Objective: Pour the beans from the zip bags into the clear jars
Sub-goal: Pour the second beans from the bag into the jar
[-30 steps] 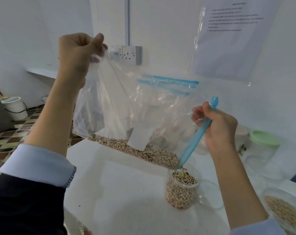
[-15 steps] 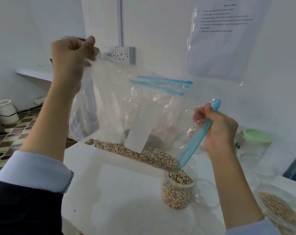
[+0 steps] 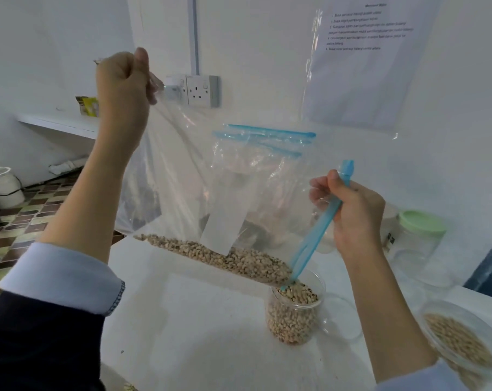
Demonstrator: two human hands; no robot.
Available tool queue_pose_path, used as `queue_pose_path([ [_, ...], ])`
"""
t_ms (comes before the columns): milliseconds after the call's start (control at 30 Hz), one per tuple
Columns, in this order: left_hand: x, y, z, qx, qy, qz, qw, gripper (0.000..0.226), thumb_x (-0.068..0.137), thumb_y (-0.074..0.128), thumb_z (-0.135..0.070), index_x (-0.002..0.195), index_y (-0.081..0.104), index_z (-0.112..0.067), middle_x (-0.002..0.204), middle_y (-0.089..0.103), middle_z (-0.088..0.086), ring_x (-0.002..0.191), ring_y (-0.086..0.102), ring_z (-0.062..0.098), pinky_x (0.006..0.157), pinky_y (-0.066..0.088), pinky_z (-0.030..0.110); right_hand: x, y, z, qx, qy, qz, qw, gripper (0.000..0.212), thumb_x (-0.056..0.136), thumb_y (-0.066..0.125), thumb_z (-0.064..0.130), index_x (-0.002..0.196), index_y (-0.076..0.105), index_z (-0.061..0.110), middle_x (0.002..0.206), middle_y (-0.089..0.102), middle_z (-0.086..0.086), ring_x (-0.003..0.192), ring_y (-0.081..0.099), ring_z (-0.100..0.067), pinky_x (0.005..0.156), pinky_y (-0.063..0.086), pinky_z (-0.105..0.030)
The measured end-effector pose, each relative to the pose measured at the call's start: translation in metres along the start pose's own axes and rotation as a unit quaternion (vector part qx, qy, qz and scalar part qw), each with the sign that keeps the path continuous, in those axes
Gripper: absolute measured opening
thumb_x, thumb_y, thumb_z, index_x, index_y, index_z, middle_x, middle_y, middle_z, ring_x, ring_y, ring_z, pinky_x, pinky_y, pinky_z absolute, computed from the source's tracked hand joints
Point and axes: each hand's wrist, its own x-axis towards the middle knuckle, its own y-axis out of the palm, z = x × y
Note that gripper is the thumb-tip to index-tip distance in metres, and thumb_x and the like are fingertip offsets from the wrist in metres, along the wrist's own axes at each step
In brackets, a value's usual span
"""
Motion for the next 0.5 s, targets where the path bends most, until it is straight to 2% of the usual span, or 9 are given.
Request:
queue_pose_path([
  [200,-0.002,0.005,0.009,0.047,0.017,-0.011,0.999,0.045,0.1,0.037,-0.028,0.056,0.041,-0.019,0.051,0.043,-0.001,0.046,0.038,0.007,0.052,0.031,0.019,0.0,-0.001,-0.003,0.0,-0.006,-0.002,1.0,0.02,0.089,0.064,0.007,0.07,0.066,0.001,0.066,0.068,-0.009,0.057,0.064,-0.016,0.063,0.056,-0.027],
  [267,-0.002,0.007,0.011,0.059,0.021,-0.015,0.998,0.045,0.1,0.037,-0.026,0.056,0.04,-0.019,0.052,0.043,-0.001,0.047,0.039,0.006,0.053,0.032,0.018,0.0,-0.001,-0.002,0.005,-0.007,-0.014,1.0,0.019,0.088,0.064,0.007,0.071,0.066,0.001,0.066,0.068,-0.009,0.056,0.064,-0.015,0.062,0.055,-0.026],
  [367,-0.002,0.008,0.013,0.071,0.02,-0.023,0.997,0.045,0.1,0.036,-0.024,0.056,0.039,-0.019,0.052,0.043,-0.001,0.047,0.039,0.004,0.056,0.034,0.017,-0.001,0.0,-0.001,-0.004,-0.001,0.009,1.0,0.019,0.088,0.064,0.007,0.071,0.066,-0.001,0.066,0.068,-0.009,0.057,0.064,-0.016,0.064,0.056,-0.027],
  [500,-0.001,0.012,0.016,0.079,0.02,-0.022,0.996,0.042,0.1,0.036,-0.023,0.058,0.036,-0.02,0.053,0.041,-0.001,0.045,0.037,0.001,0.053,0.032,0.015,-0.002,0.001,-0.003,-0.005,0.002,0.003,1.0,0.02,0.089,0.064,0.007,0.07,0.066,0.001,0.064,0.068,-0.008,0.056,0.064,-0.016,0.065,0.057,-0.028],
])
